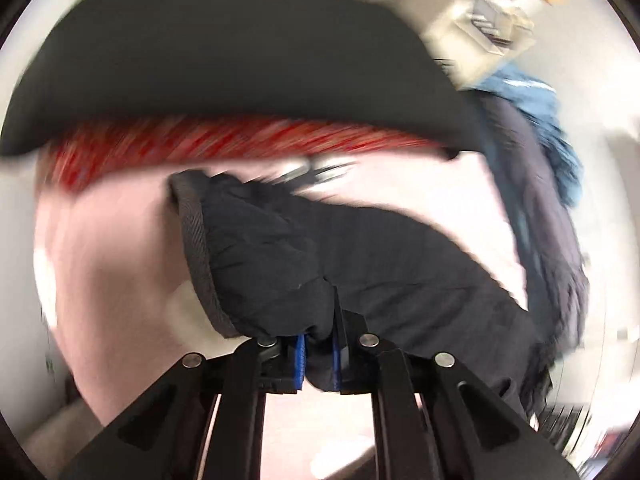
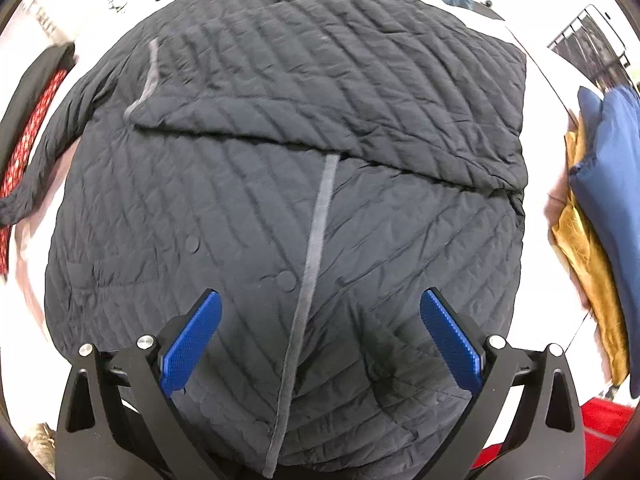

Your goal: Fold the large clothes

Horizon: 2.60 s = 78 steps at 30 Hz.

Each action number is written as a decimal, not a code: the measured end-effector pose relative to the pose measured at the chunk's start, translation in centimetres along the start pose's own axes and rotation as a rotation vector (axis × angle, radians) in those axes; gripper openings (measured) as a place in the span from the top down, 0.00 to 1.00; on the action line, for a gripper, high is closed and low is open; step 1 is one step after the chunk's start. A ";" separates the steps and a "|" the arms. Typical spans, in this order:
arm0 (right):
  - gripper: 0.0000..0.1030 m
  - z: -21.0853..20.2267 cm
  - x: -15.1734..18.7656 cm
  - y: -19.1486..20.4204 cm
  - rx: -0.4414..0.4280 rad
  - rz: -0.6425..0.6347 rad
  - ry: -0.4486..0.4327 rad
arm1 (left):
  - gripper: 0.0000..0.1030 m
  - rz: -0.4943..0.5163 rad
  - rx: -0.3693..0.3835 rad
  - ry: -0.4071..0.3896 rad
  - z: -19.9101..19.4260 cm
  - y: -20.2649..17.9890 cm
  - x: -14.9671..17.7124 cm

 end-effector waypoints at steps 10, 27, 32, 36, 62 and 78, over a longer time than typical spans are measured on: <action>0.05 -0.8 -1.6 -4.5 -0.060 0.112 -0.029 | 0.92 0.545 0.163 -0.153 -5.6 -27.2 3.1; 0.05 0.8 2.1 -15.9 -0.085 0.420 0.011 | 0.32 1.361 -0.044 0.369 14.6 -43.6 39.6; 0.05 0.9 1.4 -16.8 -0.068 0.421 0.008 | 0.11 1.408 -0.053 0.418 16.0 -41.9 40.6; 0.05 0.0 -1.2 -15.6 -0.059 0.369 -0.026 | 0.09 1.365 -0.088 0.319 14.5 -40.7 37.3; 0.04 6.6 -19.6 -8.9 -0.033 0.238 0.151 | 0.04 1.055 -0.281 0.394 24.6 -34.2 22.0; 0.04 2.3 -14.7 -6.3 -0.043 0.211 0.023 | 0.06 1.074 -0.257 0.305 20.2 -31.9 23.0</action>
Point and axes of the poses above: each gripper's, at about its wrist camera, not at the fingertips, and z roughly the way its jaws point, y to its left, x to its underside, the point moved 5 cm from there along z, roughly the way its jaws point, and after that the axes turned 12 degrees about y, right-handed, at the moved point
